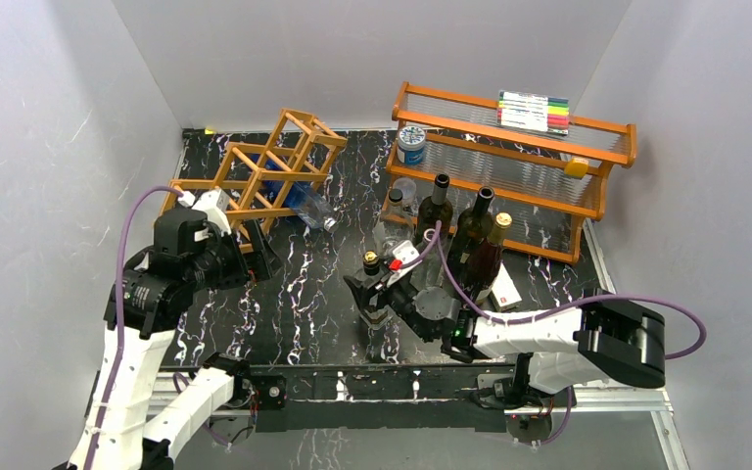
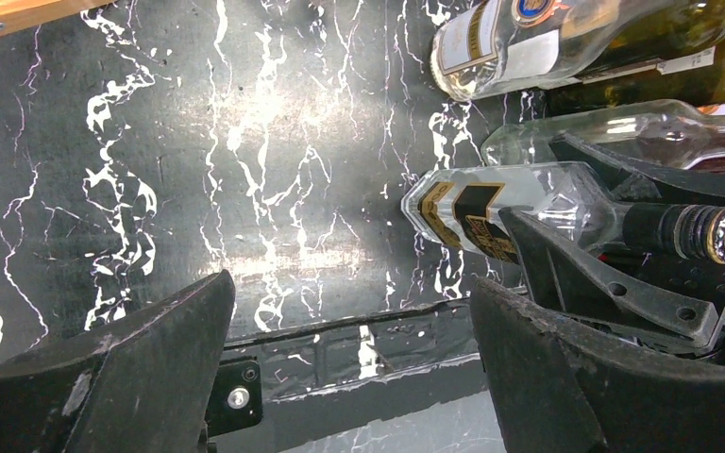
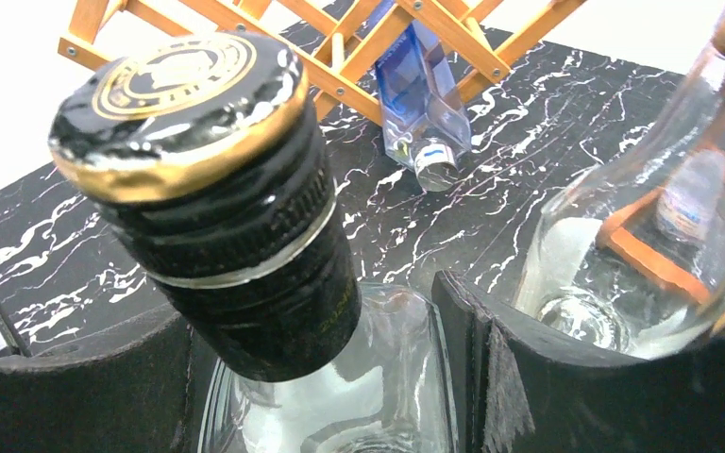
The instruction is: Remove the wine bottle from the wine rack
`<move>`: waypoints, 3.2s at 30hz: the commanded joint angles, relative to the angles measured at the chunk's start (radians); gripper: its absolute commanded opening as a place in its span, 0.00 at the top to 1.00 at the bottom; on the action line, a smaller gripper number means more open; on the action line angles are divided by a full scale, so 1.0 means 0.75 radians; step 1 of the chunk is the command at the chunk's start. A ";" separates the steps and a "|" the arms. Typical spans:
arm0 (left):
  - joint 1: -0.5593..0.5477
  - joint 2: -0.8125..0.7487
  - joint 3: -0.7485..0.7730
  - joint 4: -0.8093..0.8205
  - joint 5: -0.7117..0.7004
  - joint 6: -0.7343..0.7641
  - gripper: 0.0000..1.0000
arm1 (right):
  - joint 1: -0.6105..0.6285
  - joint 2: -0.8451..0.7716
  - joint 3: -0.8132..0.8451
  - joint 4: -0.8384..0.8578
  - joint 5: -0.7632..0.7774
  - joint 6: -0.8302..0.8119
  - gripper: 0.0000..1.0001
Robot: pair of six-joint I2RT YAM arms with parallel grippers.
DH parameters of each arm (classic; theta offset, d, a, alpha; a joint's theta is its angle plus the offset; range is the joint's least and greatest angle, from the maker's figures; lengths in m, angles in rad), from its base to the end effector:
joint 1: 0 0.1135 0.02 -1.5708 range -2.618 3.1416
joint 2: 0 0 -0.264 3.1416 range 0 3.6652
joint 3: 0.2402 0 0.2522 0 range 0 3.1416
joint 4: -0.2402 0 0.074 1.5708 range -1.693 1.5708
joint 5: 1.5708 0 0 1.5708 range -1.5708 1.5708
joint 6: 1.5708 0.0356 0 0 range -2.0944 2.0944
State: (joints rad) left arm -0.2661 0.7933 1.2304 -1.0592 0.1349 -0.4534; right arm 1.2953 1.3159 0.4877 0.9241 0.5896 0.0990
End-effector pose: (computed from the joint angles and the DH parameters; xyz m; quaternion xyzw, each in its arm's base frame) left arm 0.1147 -0.0362 0.3960 -0.0523 0.8866 -0.2166 0.4054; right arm 0.0915 0.2510 0.2390 -0.1846 0.6528 0.3049 0.6684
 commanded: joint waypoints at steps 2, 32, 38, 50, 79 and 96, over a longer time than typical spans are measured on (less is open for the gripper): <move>-0.005 -0.031 -0.005 0.019 0.031 -0.025 0.05 | -0.011 -0.044 -0.059 -0.001 0.154 -0.038 0.87; -0.003 -0.067 -0.115 0.067 0.075 -0.051 0.05 | -0.011 -0.461 0.209 -0.761 -0.176 -0.228 0.02; -0.003 -0.019 -0.143 0.115 0.086 -0.019 0.05 | -0.011 -0.495 0.341 -0.899 -0.232 -0.367 0.02; -0.005 0.312 -0.196 0.479 0.150 -0.067 0.10 | -0.011 -0.459 0.636 -0.882 -0.178 -0.573 0.02; -0.171 1.094 -0.054 1.052 -0.737 -0.732 0.02 | -0.011 -0.706 0.643 -1.080 -0.110 -0.462 0.02; -0.203 1.197 -0.103 1.027 -0.989 -0.855 0.02 | -0.011 -0.727 0.636 -1.105 -0.090 -0.449 0.02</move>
State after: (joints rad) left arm -0.4072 1.6810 1.2022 -0.2096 -0.5133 -1.0733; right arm 1.2888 0.7937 0.9627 0.0597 0.5022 -0.2428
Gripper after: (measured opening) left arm 0.981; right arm 0.981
